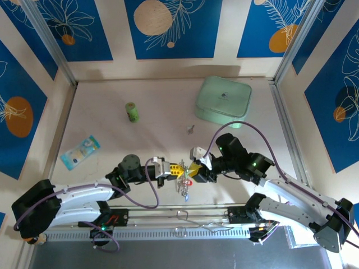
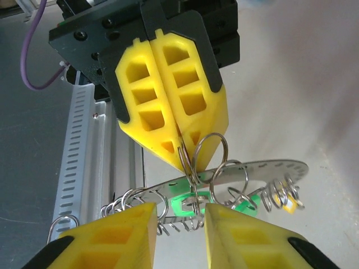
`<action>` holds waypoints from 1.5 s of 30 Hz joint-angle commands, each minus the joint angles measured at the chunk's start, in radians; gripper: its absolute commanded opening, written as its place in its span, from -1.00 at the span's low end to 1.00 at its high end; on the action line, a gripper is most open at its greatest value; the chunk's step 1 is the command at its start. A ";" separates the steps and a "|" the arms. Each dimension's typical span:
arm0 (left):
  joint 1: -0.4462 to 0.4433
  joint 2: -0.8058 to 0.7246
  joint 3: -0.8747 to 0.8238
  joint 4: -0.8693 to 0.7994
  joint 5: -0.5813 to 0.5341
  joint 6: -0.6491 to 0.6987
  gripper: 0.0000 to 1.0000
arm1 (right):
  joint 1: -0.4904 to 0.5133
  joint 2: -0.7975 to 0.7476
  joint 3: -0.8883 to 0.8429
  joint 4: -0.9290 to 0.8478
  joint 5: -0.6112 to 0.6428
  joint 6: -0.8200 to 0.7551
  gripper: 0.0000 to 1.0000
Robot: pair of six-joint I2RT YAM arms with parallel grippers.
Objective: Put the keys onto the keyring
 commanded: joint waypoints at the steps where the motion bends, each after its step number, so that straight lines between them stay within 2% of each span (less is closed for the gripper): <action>1: -0.005 -0.005 -0.003 0.085 0.034 -0.006 -1.00 | -0.004 0.000 -0.006 0.016 -0.038 0.017 -0.56; 7: -0.005 -0.004 -0.003 0.099 0.047 -0.010 -1.00 | -0.008 0.007 -0.010 0.008 -0.032 0.009 -0.95; 14: -0.005 0.017 0.015 0.150 0.098 -0.031 -1.00 | -0.008 0.072 0.000 -0.011 -0.043 0.002 -1.00; 16: -0.005 0.022 0.016 0.155 0.098 -0.027 -1.00 | -0.009 0.072 0.001 -0.009 -0.051 0.004 -0.90; 20: -0.005 0.022 0.010 0.144 0.084 -0.015 -1.00 | -0.015 0.019 -0.019 -0.005 -0.041 0.001 -0.57; 22: -0.005 0.026 0.008 0.143 0.085 -0.015 -1.00 | -0.017 -0.013 -0.040 -0.001 -0.044 -0.009 -0.49; 25: -0.005 0.031 0.007 0.155 0.088 -0.021 -1.00 | -0.013 -0.040 -0.062 0.021 -0.054 -0.013 -0.45; 30: -0.005 0.035 0.014 0.145 0.101 -0.026 -1.00 | 0.006 -0.079 -0.084 0.099 0.011 -0.019 -0.45; 34: -0.005 0.040 0.014 0.151 0.104 -0.029 -1.00 | 0.026 -0.113 -0.096 0.143 0.002 -0.056 -0.52; 38: -0.005 0.048 0.014 0.165 0.101 -0.032 -1.00 | 0.041 -0.105 -0.098 0.140 -0.019 -0.075 -0.53; 45: -0.006 0.049 0.012 0.165 0.106 -0.034 -1.00 | 0.080 -0.077 -0.082 0.161 0.050 -0.101 -0.54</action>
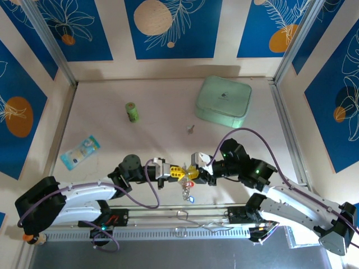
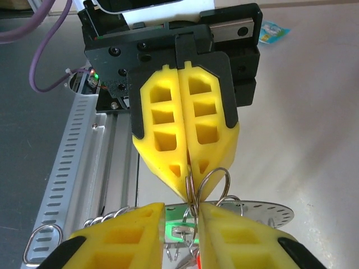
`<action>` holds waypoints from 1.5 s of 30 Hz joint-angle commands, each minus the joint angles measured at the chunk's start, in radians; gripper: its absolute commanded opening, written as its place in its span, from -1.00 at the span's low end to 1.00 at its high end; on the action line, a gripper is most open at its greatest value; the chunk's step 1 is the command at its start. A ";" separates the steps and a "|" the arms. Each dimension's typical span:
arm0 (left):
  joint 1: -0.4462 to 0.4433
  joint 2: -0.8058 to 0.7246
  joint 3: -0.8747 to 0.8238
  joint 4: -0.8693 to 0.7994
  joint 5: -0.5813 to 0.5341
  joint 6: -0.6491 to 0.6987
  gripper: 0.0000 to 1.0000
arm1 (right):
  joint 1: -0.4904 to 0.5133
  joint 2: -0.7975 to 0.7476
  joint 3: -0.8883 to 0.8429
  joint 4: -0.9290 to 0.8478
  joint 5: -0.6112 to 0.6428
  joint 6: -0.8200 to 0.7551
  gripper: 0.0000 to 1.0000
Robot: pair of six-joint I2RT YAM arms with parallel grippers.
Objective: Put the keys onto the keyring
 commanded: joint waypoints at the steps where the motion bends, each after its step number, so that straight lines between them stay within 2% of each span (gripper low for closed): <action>1: -0.005 0.003 0.014 0.078 0.022 -0.012 -1.00 | 0.023 0.012 0.006 0.027 0.030 -0.030 -0.54; 5: -0.005 0.007 0.014 0.085 0.023 -0.014 -1.00 | 0.035 0.026 0.010 0.037 0.037 -0.037 -0.66; 9: -0.005 0.009 0.015 0.084 0.005 -0.017 -1.00 | 0.040 0.040 0.024 0.032 0.050 -0.048 -1.00; 10: -0.005 0.008 0.015 0.075 -0.014 -0.018 -1.00 | 0.040 0.042 0.032 0.020 0.058 -0.054 -1.00; 12: -0.005 -0.008 0.022 0.014 -0.048 -0.007 -0.77 | 0.041 0.049 0.062 -0.036 0.079 -0.092 -1.00; 15: -0.006 -0.044 0.069 -0.192 -0.057 0.055 -0.66 | 0.041 0.078 0.132 -0.165 0.109 -0.169 -1.00; 18: -0.006 -0.057 0.114 -0.345 -0.066 0.101 -0.66 | 0.046 0.129 0.207 -0.280 0.132 -0.231 -1.00; 21: -0.007 -0.050 0.140 -0.400 -0.067 0.117 -0.70 | 0.058 0.172 0.255 -0.334 0.139 -0.271 -1.00; 23: -0.007 -0.044 0.148 -0.401 -0.061 0.116 -0.73 | 0.072 0.195 0.279 -0.351 0.144 -0.285 -1.00; 27: -0.007 -0.041 0.161 -0.409 -0.060 0.129 -1.00 | 0.105 0.238 0.321 -0.378 0.158 -0.294 -1.00; 30: -0.007 -0.050 0.150 -0.393 -0.056 0.130 -1.00 | 0.099 0.221 0.308 -0.345 0.152 -0.274 -0.95; 32: -0.007 -0.057 0.132 -0.351 -0.048 0.116 -1.00 | 0.069 0.178 0.263 -0.287 0.113 -0.238 -0.61; 33: -0.007 -0.060 0.118 -0.320 -0.043 0.102 -1.00 | 0.051 0.153 0.233 -0.252 0.085 -0.211 -0.53; 37: -0.006 -0.050 0.062 -0.143 -0.021 0.037 -1.00 | -0.014 0.078 0.119 -0.118 -0.026 -0.092 -0.48; 40: -0.007 -0.037 0.036 -0.057 -0.010 0.004 -1.00 | -0.023 0.055 0.076 -0.078 -0.025 -0.060 -0.49; 45: -0.007 -0.026 0.028 -0.034 0.007 -0.003 -1.00 | -0.023 0.058 0.060 -0.080 -0.004 -0.059 -0.50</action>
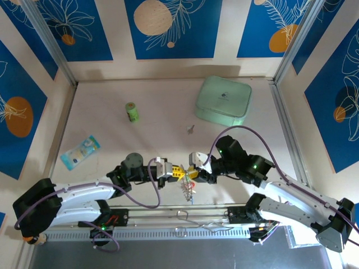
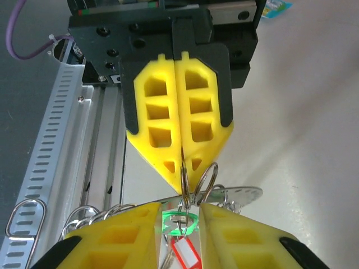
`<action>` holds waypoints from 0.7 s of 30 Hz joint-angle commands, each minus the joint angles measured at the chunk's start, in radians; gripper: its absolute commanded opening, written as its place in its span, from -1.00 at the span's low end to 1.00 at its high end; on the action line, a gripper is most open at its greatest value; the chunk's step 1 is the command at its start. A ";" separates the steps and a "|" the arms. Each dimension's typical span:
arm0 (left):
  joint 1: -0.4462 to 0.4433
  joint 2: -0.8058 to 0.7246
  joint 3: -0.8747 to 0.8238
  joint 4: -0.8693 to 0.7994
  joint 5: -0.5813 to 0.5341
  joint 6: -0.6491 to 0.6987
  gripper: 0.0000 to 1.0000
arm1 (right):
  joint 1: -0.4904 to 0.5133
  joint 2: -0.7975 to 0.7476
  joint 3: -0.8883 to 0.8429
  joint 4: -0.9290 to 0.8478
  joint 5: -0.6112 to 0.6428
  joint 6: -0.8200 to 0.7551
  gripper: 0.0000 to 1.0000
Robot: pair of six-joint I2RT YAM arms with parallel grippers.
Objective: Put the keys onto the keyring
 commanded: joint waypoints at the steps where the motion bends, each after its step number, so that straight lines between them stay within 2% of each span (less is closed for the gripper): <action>1: -0.004 0.008 -0.002 0.128 0.040 -0.028 -1.00 | -0.004 -0.003 -0.008 0.044 -0.034 0.034 -0.51; 8: -0.004 0.019 -0.005 0.153 0.045 -0.038 -1.00 | -0.001 0.016 -0.008 0.073 -0.051 0.041 -0.62; 10: -0.004 0.019 -0.005 0.155 0.045 -0.040 -1.00 | 0.000 0.025 -0.002 0.078 -0.057 0.038 -0.71; 12: -0.004 0.019 -0.005 0.156 0.039 -0.039 -1.00 | 0.000 0.034 0.006 0.073 -0.065 0.032 -0.95; 14: -0.004 0.016 -0.007 0.148 0.012 -0.039 -0.94 | 0.000 0.040 0.022 0.047 -0.061 0.019 -1.00; 15: -0.004 0.012 -0.006 0.133 -0.012 -0.039 -0.72 | 0.000 0.043 0.036 0.025 -0.055 0.005 -1.00; 17: -0.004 0.001 0.004 0.072 -0.029 -0.016 -0.63 | 0.000 0.052 0.066 -0.029 -0.038 -0.029 -1.00; 21: -0.004 -0.014 0.076 -0.156 -0.033 0.055 -0.63 | 0.012 0.106 0.153 -0.170 0.004 -0.118 -1.00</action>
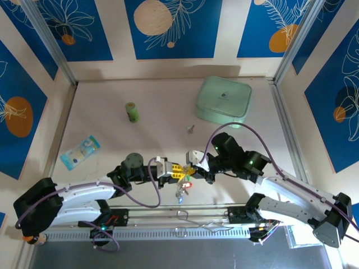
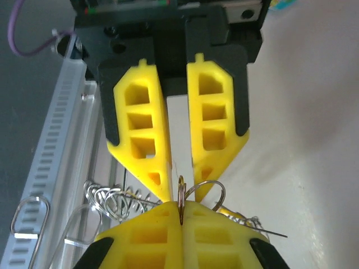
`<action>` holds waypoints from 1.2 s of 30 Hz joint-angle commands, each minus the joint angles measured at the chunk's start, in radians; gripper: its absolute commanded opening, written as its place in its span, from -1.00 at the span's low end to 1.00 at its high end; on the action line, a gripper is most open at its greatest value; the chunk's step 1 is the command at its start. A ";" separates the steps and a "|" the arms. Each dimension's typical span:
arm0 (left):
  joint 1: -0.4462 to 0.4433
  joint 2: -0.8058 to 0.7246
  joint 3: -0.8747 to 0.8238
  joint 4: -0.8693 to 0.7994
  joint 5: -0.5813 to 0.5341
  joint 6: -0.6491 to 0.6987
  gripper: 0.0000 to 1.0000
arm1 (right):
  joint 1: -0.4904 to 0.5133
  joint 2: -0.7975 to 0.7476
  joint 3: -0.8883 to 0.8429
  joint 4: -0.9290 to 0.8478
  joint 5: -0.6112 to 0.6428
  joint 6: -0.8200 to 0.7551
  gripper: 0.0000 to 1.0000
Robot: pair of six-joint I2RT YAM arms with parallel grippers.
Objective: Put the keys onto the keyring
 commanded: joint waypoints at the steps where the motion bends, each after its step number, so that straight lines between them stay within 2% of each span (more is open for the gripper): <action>1: -0.004 -0.018 0.085 -0.188 -0.019 0.074 -0.70 | 0.015 0.036 0.091 -0.128 0.016 -0.094 -1.00; 4: -0.006 -0.004 0.120 -0.277 -0.019 0.102 -0.80 | 0.041 0.081 0.135 -0.189 0.054 -0.143 -1.00; 8: -0.008 -0.005 0.114 -0.236 -0.016 0.093 -0.83 | 0.073 0.117 0.171 -0.216 0.075 -0.167 -1.00; 11: -0.008 -0.011 0.107 -0.207 -0.010 0.092 -1.00 | 0.088 0.131 0.179 -0.212 0.073 -0.168 -1.00; 13: -0.008 -0.020 0.094 -0.169 -0.003 0.088 -1.00 | 0.087 0.124 0.173 -0.188 0.062 -0.150 -1.00; 16: -0.008 -0.044 0.053 -0.088 -0.014 0.068 -1.00 | 0.050 0.054 0.111 -0.093 0.036 -0.074 -0.43; 18: -0.008 -0.059 0.023 -0.029 -0.020 0.048 -1.00 | 0.005 -0.010 0.049 -0.023 -0.007 -0.004 -0.30; 23: -0.008 -0.067 -0.023 0.081 -0.016 0.020 -1.00 | -0.042 -0.093 -0.036 0.032 -0.037 0.101 -0.28; 32: -0.008 -0.056 -0.018 0.091 -0.014 0.020 -1.00 | -0.026 -0.076 -0.039 0.024 -0.055 0.131 -0.30; 36: -0.008 -0.053 -0.016 0.093 -0.013 0.020 -1.00 | -0.023 -0.060 -0.033 0.022 -0.063 0.130 -0.37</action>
